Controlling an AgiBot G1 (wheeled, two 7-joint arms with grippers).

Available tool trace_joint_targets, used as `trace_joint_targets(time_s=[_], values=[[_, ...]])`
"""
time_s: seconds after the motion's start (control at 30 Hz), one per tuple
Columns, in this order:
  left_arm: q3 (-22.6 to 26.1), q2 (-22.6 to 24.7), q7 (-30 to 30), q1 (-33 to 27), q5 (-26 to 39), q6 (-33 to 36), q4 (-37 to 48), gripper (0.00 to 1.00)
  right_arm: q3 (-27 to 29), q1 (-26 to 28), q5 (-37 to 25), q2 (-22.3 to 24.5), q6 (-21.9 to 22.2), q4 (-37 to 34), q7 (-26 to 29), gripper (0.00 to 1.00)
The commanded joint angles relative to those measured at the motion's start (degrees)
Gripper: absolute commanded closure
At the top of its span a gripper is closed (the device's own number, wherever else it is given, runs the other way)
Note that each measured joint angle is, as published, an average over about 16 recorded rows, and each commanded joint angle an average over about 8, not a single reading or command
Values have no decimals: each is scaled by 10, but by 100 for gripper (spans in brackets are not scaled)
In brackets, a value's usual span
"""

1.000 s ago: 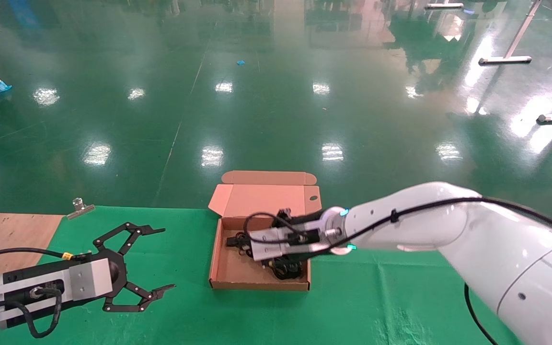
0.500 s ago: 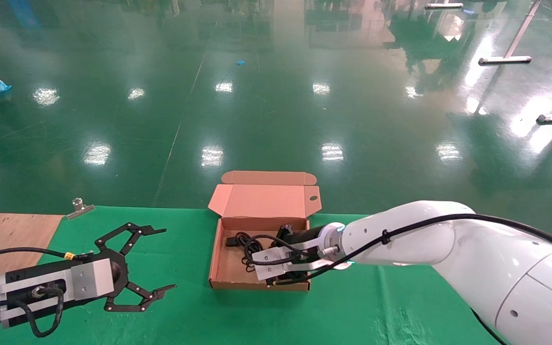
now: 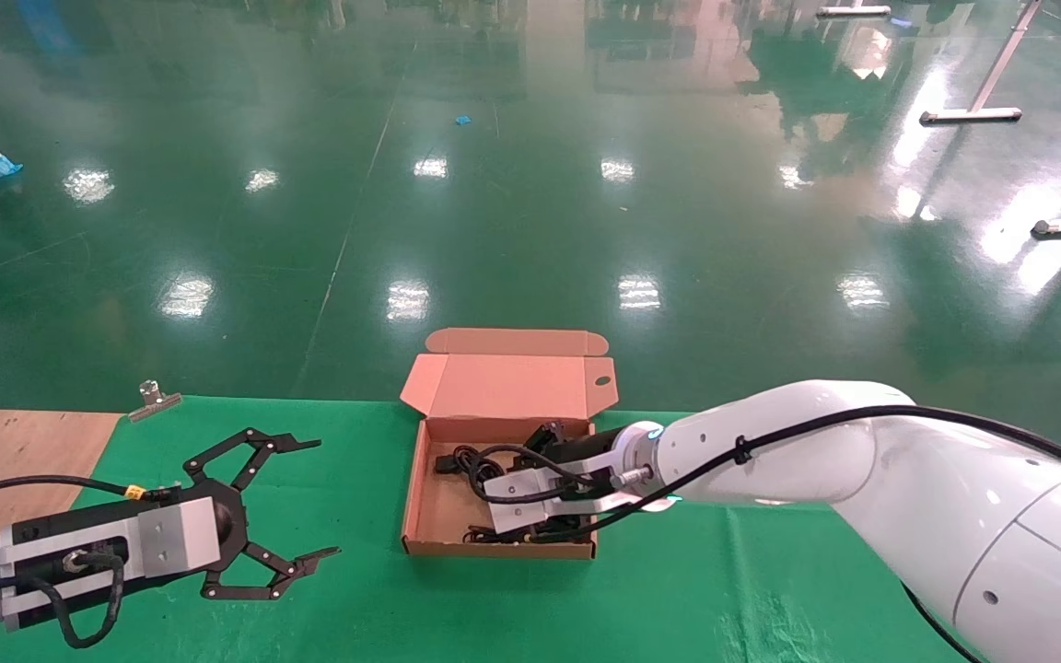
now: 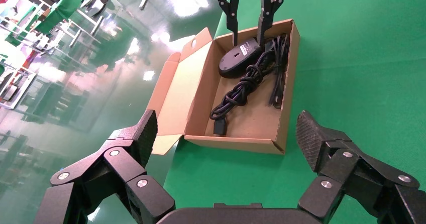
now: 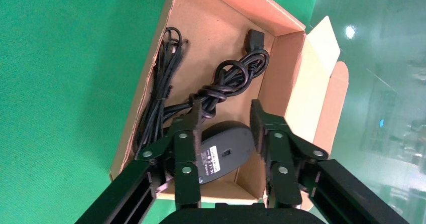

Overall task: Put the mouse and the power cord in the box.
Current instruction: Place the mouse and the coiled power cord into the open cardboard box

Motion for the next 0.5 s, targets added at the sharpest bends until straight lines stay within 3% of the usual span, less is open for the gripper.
trace_joint_targets(time_s=[0.03, 0.27, 0.5], values=[[0, 0, 0, 0, 0, 0, 0, 0, 1, 0, 0, 0, -1, -1, 0, 0], [-1, -1, -7, 2, -2, 0, -7, 0, 13, -5, 7, 7, -10, 4, 4, 0], [-6, -13, -69, 12, -22, 6, -55, 0, 73, -36, 46, 48, -54, 39, 26, 0]])
